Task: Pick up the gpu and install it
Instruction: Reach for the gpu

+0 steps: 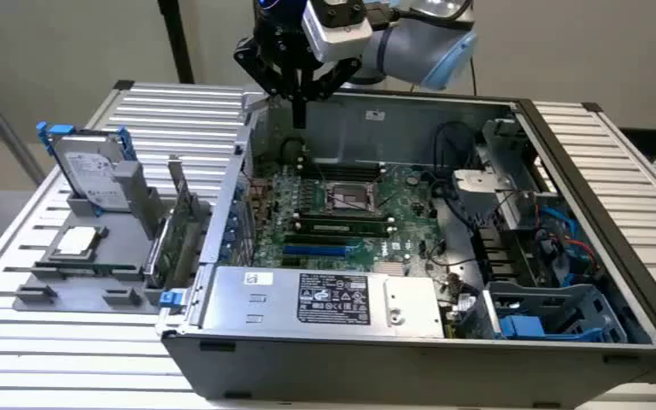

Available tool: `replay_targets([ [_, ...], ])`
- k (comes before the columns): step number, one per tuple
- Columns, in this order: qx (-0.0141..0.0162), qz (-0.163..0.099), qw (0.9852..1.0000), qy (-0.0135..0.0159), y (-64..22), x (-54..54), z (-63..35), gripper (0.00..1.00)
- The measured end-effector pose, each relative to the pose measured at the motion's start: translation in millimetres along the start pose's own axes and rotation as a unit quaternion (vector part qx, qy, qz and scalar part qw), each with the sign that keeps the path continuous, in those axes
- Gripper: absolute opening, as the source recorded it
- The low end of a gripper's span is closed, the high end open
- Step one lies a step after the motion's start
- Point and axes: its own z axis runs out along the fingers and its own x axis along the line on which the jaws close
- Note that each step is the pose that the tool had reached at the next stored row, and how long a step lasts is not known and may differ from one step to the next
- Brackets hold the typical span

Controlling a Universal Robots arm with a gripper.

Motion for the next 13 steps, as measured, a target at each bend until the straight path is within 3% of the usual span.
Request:
replay_targets([
  [13, 0.0, 0.0, 1.0, 0.0, 0.0, 0.2, 0.0, 0.0],
])
